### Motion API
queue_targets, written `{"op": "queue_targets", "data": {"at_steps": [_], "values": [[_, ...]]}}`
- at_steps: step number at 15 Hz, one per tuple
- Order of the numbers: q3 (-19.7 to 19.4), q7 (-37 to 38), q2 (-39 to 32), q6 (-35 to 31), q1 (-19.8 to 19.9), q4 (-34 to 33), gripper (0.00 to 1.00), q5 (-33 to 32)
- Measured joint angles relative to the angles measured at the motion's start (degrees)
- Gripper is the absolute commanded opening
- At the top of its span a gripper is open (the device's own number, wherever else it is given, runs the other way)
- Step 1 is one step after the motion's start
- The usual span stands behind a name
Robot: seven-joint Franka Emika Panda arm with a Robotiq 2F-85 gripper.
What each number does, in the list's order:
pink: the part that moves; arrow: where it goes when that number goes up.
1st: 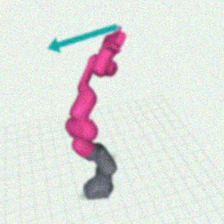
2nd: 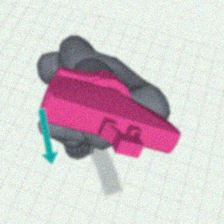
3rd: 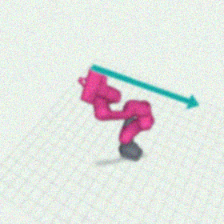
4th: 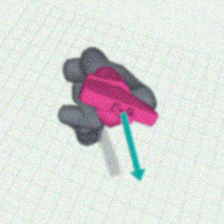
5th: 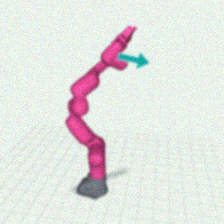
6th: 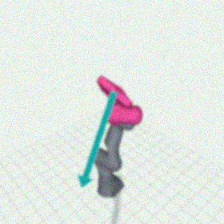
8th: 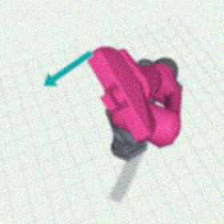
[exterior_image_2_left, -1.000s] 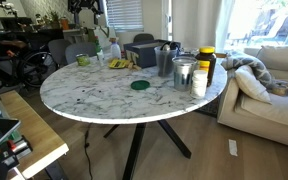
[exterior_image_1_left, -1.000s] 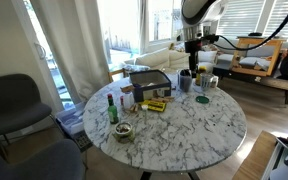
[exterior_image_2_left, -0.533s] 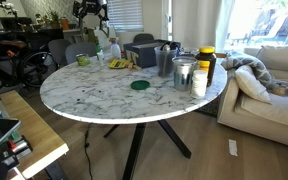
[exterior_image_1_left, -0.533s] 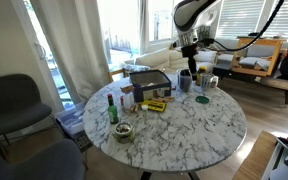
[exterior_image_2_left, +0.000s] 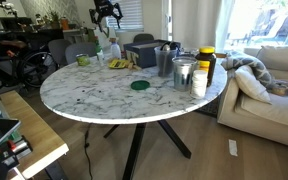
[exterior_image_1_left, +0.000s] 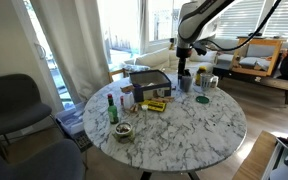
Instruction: Pick up the rightmost block and put it in the silver cup
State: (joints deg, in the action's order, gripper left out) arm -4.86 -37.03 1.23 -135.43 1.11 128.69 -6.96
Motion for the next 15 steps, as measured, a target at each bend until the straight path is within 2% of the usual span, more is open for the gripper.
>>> {"op": "queue_targets", "data": {"at_steps": [2, 5, 7, 12, 15], "values": [[-0.5, 0.2, 0.0, -7.9, 1.2, 5.0, 1.0, 0.4], [-2.0, -0.4, 0.4, -14.1, 3.2, 11.4, 1.0, 3.4], [-3.0, -1.7, 0.9, -15.2, 4.3, 14.0, 1.0, 6.8], [-3.2, -2.9, 1.4, -16.0, 4.6, 14.6, 1.0, 8.4], [-3.7, -14.6, 1.3, -16.7, 4.6, 14.6, 1.0, 15.3]]}}
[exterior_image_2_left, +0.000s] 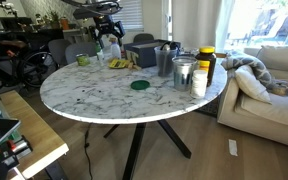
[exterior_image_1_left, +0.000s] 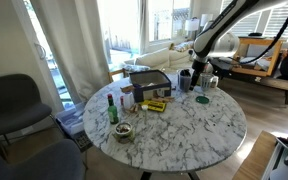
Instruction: Pick up the rightmost block and put it in the silver cup
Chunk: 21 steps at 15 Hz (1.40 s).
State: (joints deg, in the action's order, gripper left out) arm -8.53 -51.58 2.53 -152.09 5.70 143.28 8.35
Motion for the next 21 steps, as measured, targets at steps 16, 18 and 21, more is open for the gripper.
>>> {"op": "queue_targets", "data": {"at_steps": [16, 18, 21], "values": [[-6.5, -36.5, -4.5, 15.7, 6.1, -7.5, 1.0, 11.0], [-7.0, -42.7, -6.5, 20.1, 8.0, -10.5, 1.0, 11.0], [-7.1, -46.0, -10.8, 19.6, 10.6, -15.1, 1.0, 12.0]]}}
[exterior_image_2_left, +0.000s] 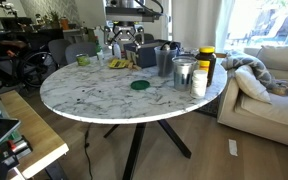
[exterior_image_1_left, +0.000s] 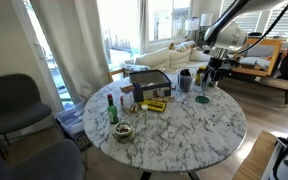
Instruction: Pick up the rightmost block and put it in the silver cup
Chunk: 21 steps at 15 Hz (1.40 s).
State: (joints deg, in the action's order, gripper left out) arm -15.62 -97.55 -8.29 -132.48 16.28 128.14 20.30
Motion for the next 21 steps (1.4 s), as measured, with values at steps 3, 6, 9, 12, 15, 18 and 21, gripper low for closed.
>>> {"op": "queue_targets", "data": {"at_steps": [3, 6, 9, 12, 15, 18, 21], "values": [[1.4, 1.7, -4.1, -3.9, 0.3, -4.1, 1.0, 0.3], [3.1, 4.6, -7.1, -6.0, 0.0, -6.7, 1.0, -0.2], [3.4, 4.8, -7.7, -6.1, 0.3, -7.2, 1.0, -0.2], [5.4, 7.9, -8.4, -6.6, 0.4, -7.9, 1.0, 0.0], [9.2, 13.6, -11.3, -10.5, -0.7, -9.7, 1.0, 0.2], [12.2, 19.7, -16.5, -16.2, -1.7, -12.7, 1.0, 0.0], [12.5, 27.4, -21.2, -18.8, -2.6, -15.5, 1.0, -3.1]]}}
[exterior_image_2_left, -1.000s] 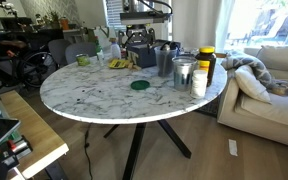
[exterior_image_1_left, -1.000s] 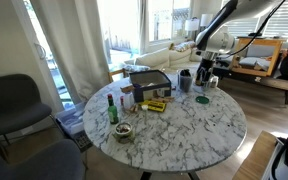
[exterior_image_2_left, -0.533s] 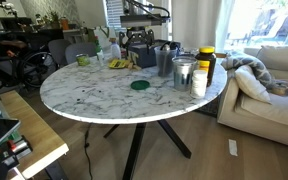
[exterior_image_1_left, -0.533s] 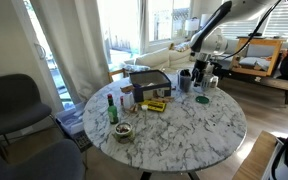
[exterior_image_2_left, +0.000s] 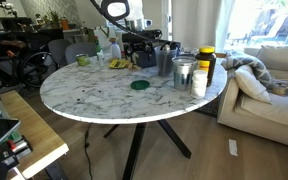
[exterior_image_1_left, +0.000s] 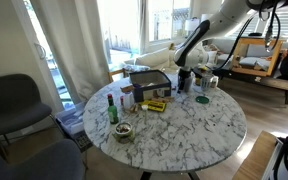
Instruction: Pick up the rightmost block and put it in the silver cup
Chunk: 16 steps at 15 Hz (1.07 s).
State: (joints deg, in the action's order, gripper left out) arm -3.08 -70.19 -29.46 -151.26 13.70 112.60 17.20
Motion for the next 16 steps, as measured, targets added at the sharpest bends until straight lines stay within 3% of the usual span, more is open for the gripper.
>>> {"op": "queue_targets", "data": {"at_steps": [3, 9, 16], "values": [[0.3, 1.5, -1.4, -0.1, 0.3, -1.2, 1.0, -1.1], [7.6, 0.3, -2.3, -0.3, 4.6, -1.8, 1.0, -0.1], [7.0, 7.6, -5.5, -3.2, 3.9, -2.5, 1.0, -2.9]]}}
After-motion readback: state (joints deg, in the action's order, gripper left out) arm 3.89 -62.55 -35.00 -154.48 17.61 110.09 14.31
